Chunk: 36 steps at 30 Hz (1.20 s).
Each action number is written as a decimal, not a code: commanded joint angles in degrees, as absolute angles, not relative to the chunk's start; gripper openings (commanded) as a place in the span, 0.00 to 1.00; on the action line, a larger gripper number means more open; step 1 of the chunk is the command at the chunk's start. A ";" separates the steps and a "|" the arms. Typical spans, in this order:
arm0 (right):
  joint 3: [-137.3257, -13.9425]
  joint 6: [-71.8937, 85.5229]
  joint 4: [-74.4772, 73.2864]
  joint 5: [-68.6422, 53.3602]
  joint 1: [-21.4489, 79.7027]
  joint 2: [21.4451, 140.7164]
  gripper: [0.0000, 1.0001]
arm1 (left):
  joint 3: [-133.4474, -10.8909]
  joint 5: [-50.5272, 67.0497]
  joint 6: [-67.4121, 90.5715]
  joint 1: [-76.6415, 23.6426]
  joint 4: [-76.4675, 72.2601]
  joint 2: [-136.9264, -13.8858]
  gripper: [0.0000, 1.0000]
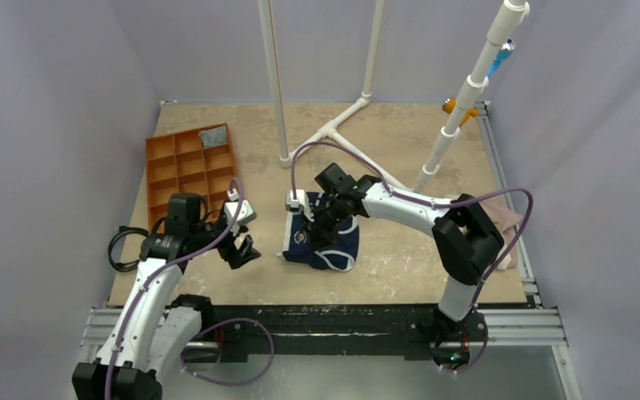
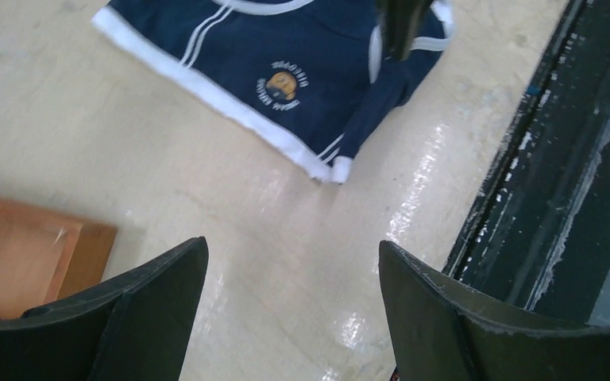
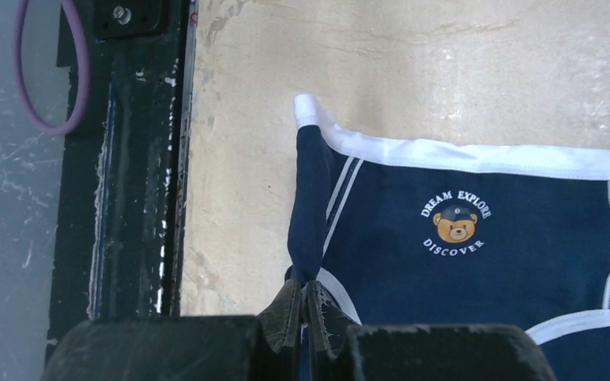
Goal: Roll the underwear
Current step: Fold the underwear at the center of the board.
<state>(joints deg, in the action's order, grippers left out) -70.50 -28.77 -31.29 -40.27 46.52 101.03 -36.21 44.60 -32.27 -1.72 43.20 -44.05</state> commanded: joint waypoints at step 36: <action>-74.97 -31.60 -37.44 -51.06 40.61 105.52 0.00 | -36.23 28.91 -41.90 -33.37 19.51 -67.59 0.46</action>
<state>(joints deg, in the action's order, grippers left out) -72.69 -30.65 -36.77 -49.06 40.91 105.80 -35.64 29.56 -39.81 -32.80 21.80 -66.65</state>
